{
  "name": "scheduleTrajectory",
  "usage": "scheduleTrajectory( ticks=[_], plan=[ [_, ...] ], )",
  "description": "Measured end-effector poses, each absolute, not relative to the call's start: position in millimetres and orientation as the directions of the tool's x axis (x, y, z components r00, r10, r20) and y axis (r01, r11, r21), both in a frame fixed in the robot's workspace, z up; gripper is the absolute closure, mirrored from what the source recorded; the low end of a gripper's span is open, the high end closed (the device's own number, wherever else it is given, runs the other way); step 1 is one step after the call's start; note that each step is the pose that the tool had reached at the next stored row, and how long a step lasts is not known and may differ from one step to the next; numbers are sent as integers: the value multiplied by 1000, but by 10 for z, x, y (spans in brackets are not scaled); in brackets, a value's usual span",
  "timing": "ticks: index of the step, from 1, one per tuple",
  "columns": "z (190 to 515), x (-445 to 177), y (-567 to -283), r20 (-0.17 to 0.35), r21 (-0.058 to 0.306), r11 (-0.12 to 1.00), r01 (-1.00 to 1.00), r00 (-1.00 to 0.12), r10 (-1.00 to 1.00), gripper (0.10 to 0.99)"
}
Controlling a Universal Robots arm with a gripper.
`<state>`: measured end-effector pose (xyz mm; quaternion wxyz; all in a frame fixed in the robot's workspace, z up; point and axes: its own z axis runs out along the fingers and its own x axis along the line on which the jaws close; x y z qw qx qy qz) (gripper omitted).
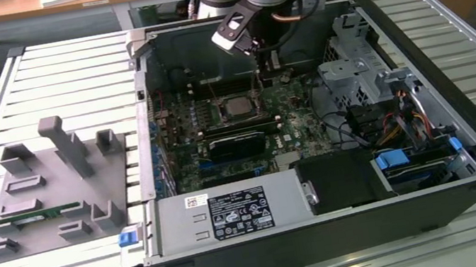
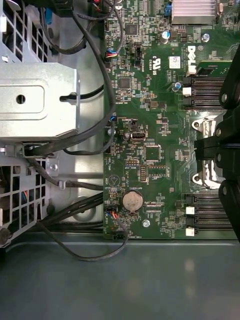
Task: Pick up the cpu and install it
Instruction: 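Close the cpu cover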
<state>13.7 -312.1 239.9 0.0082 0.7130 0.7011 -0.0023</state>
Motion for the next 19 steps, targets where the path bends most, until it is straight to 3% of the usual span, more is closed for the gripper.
scheduleTrajectory(
  ticks=[19],
  plan=[
    [2366,-86,-3121,-15,8,-17,1000,17,1000,980]
  ],
)
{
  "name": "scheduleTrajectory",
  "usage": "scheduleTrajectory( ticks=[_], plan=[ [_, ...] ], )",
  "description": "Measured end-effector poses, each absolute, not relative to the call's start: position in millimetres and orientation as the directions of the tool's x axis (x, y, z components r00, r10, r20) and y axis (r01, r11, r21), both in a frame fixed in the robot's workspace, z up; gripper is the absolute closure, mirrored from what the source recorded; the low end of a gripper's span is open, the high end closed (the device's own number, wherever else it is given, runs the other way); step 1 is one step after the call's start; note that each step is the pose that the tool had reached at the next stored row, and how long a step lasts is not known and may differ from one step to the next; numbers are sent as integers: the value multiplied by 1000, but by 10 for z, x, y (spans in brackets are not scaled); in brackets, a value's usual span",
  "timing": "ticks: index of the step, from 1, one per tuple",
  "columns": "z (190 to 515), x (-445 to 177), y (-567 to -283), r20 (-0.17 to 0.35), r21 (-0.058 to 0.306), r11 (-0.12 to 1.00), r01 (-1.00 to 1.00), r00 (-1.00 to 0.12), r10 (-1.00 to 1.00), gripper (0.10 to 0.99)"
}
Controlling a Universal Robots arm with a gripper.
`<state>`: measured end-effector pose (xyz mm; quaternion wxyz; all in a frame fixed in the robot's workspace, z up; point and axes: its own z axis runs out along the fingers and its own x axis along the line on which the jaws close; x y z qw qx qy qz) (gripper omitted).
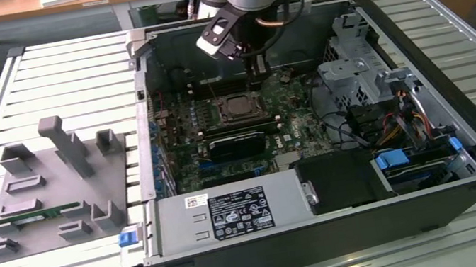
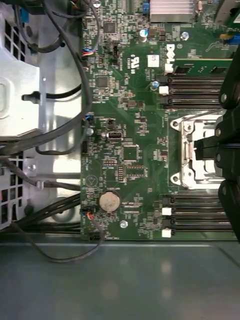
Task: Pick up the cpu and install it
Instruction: 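Close the cpu cover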
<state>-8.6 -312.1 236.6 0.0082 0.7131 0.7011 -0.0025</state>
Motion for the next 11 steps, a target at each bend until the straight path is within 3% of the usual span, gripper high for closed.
scheduleTrajectory(
  ticks=[11],
  plan=[
    [2355,-321,-3121,-14,8,-17,1000,17,1000,980]
  ],
)
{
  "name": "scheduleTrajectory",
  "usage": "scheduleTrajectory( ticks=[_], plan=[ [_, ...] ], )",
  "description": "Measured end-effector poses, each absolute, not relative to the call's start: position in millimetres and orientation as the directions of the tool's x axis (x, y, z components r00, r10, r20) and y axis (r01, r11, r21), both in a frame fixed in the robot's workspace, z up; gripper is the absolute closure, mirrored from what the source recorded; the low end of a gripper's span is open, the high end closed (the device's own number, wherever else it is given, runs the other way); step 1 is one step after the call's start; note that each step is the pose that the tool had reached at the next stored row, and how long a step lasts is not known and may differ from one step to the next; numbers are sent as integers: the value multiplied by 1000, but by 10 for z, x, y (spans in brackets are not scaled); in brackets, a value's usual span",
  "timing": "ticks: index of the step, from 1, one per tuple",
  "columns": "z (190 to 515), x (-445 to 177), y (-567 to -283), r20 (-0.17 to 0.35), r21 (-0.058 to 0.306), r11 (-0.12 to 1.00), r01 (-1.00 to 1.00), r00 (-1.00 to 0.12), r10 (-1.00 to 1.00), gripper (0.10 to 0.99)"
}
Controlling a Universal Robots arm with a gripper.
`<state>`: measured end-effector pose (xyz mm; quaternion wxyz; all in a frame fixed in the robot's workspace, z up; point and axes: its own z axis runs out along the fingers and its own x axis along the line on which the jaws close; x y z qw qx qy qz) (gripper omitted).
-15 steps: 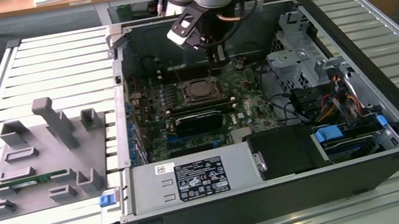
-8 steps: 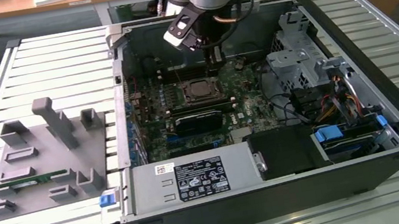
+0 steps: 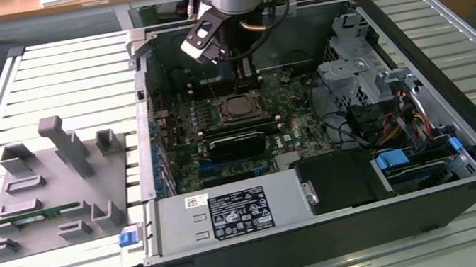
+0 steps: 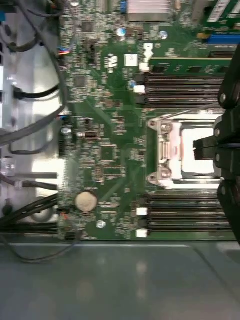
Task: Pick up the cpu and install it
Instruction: 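Close the cpu cover, then install the first cpu locking lever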
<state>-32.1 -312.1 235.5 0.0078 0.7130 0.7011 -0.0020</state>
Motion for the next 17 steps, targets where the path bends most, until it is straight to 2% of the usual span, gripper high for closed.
scheduleTrajectory(
  ticks=[17],
  plan=[
    [2343,-448,-3121,-13,8,-17,1000,17,1000,980]
  ],
)
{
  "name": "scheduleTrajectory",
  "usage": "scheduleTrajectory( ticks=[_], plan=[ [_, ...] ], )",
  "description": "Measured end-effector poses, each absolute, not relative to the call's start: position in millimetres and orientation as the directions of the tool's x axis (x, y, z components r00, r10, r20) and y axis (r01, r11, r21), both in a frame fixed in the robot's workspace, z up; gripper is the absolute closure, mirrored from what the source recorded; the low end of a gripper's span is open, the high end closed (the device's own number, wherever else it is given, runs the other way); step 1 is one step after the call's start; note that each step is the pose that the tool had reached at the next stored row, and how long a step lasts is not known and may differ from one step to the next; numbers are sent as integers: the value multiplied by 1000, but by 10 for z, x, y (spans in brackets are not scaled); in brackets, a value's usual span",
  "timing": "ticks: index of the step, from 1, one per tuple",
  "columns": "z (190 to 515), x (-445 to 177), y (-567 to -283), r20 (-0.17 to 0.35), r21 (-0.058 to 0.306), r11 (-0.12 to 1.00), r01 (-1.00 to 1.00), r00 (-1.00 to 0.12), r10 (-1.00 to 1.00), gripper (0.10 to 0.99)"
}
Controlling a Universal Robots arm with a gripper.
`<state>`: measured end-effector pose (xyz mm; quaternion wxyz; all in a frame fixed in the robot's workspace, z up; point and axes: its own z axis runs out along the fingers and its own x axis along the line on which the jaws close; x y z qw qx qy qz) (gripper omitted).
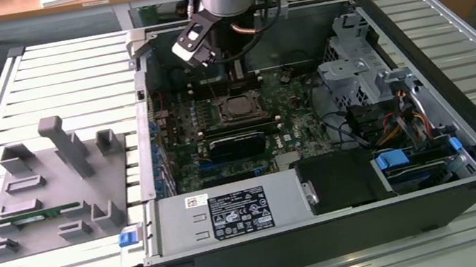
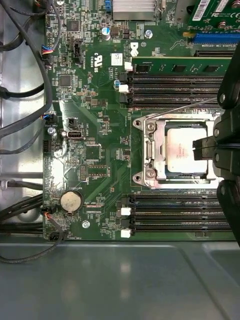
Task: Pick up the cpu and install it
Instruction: 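Install the first cpu locking lever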
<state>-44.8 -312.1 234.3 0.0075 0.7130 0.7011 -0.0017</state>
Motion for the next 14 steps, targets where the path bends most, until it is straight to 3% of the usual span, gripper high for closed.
scheduleTrajectory(
  ticks=[14],
  plan=[
    [2420,-450,-3121,-13,9,-17,1000,17,1000,980]
  ],
)
